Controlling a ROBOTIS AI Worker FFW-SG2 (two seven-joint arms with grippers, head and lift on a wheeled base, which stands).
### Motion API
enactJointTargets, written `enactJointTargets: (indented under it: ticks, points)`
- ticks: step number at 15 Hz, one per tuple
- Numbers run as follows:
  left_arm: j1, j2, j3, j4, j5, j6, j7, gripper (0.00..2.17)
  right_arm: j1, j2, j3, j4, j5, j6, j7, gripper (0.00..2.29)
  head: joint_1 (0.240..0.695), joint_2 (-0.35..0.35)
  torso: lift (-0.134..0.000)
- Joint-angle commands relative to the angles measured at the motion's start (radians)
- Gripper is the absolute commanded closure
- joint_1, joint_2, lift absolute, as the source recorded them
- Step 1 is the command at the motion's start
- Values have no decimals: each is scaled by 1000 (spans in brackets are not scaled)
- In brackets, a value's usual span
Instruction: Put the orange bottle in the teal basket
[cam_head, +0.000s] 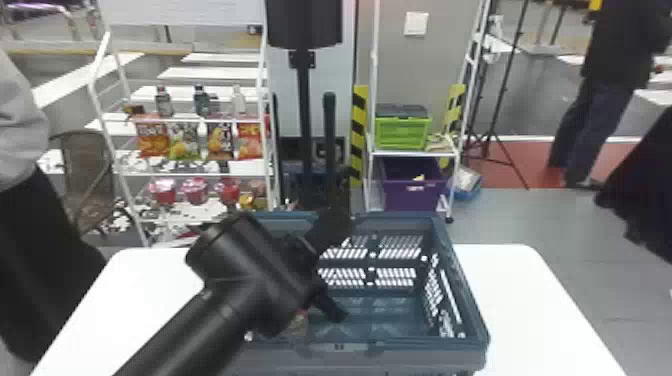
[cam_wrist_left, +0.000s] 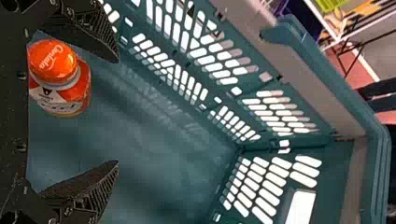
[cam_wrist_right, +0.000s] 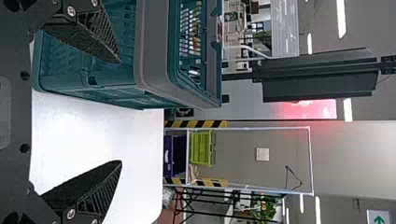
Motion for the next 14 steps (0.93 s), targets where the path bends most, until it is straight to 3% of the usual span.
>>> enactJointTargets:
  ticks: [1, 7, 12, 14]
  points:
    - [20, 15, 41, -60, 24, 16, 31, 147, 0, 1, 0, -2, 2, 0, 0, 124, 499, 0, 0]
    - [127, 81, 215, -328, 141, 83, 119, 154, 3, 2, 3, -5, 5, 3, -1, 124, 499, 0, 0]
    - [374, 140, 438, -615, 288, 99, 265, 164, 2, 2, 6, -12, 9, 6, -3, 124, 499, 0, 0]
    - [520, 155, 533, -716, 339, 37, 338, 164, 3, 2, 3, -21, 9, 6, -3, 124, 499, 0, 0]
